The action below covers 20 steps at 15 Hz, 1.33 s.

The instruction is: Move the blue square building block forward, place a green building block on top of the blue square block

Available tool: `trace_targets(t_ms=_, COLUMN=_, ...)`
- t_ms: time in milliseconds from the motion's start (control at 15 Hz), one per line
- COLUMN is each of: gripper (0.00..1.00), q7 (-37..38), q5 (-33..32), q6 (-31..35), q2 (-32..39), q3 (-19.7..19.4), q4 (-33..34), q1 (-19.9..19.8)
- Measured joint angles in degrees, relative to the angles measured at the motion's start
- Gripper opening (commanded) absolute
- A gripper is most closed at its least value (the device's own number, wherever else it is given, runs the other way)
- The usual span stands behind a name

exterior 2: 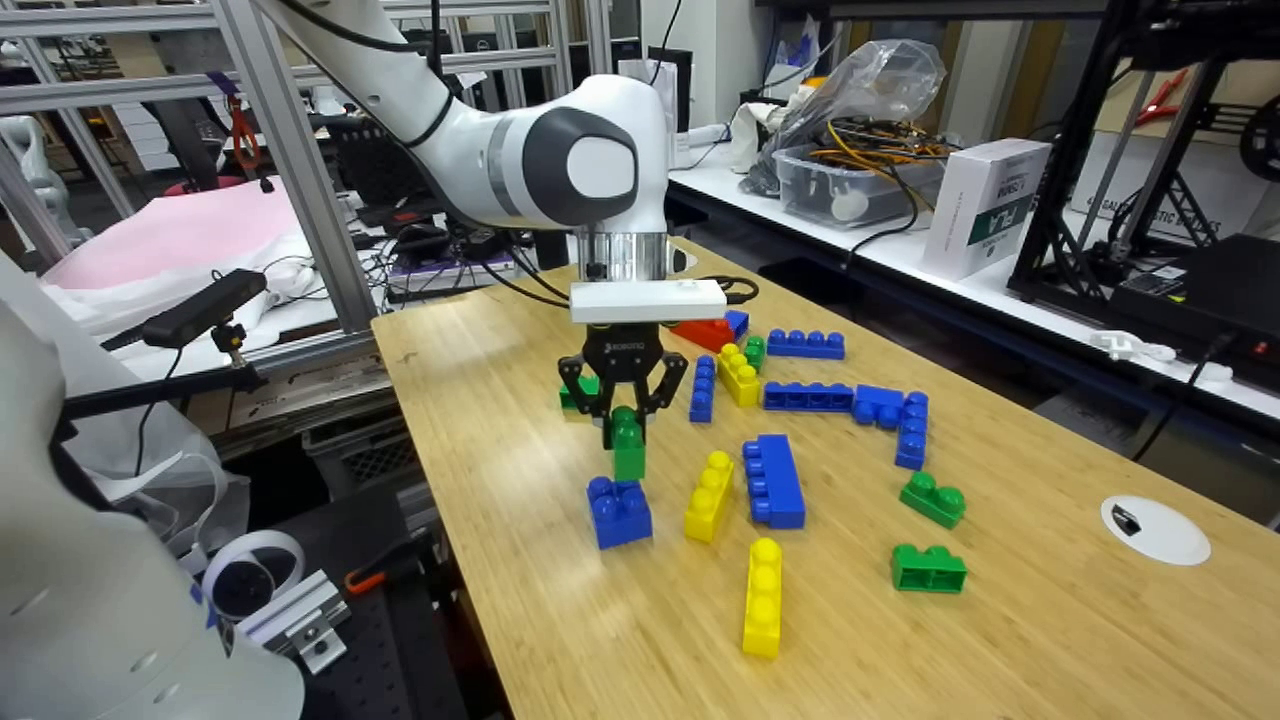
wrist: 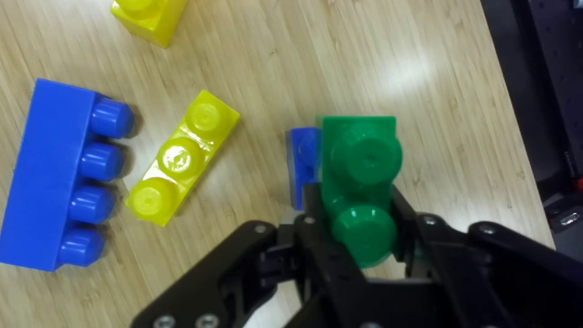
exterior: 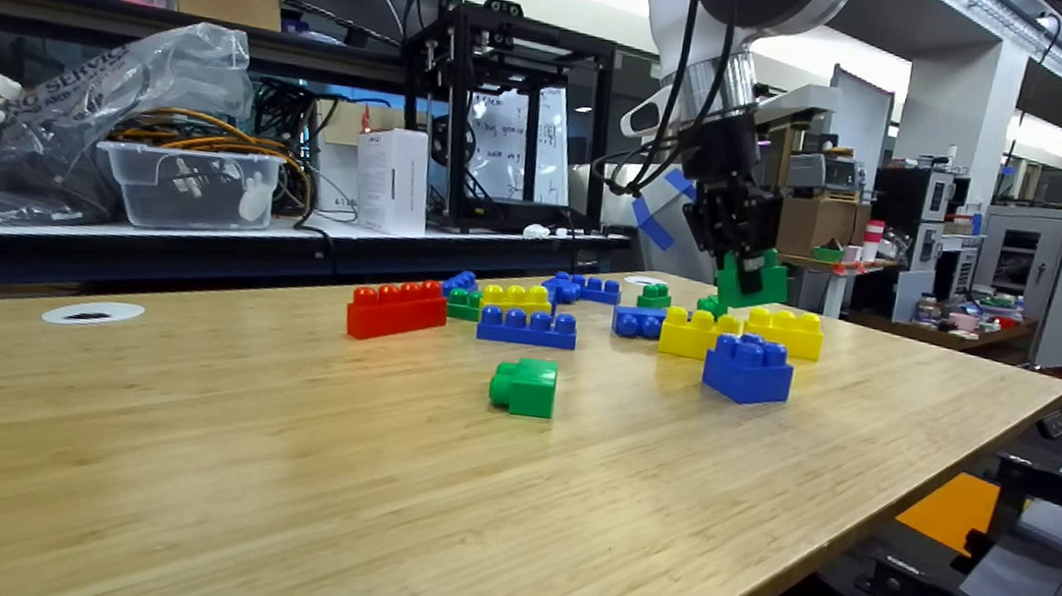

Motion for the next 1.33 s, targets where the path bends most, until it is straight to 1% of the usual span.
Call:
trace_targets(t_ms=933, gripper=0.10, q7=-5.76, q5=0.04, q6=4.90, q2=2.80, q3=0.01, q4=-0.08, q1=-0.19)
trace_targets(t_ms=1333, gripper=0.10, q7=-7.33, q5=0.05, q6=6.65, q2=2.81, q3=-0.36, q4=-1.34, q1=-1.10)
